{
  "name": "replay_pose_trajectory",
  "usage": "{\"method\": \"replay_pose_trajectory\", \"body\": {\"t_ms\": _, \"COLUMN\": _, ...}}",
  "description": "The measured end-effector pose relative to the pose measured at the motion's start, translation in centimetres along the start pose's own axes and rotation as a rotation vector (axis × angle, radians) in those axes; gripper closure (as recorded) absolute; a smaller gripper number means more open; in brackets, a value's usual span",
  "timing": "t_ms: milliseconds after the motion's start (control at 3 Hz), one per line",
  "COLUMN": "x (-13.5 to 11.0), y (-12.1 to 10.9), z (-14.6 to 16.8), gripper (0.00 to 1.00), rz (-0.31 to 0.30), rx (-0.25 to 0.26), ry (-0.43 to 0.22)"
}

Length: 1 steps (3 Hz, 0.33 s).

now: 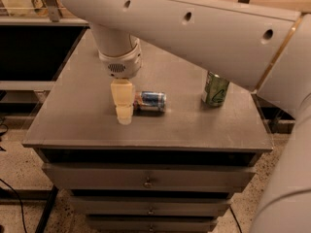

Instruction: Knock redbull can over

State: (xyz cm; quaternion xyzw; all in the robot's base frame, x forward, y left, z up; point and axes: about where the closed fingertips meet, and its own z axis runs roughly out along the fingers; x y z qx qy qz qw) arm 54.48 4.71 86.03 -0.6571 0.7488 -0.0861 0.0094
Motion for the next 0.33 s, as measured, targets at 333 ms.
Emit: {"method": "replay_pose_trajectory", "body": {"t_ms": 333, "x": 0.00, "y": 0.00, "z": 0.00, "gripper": 0.00, "rz": 0.000, "rx": 0.000, "ry": 0.000}}
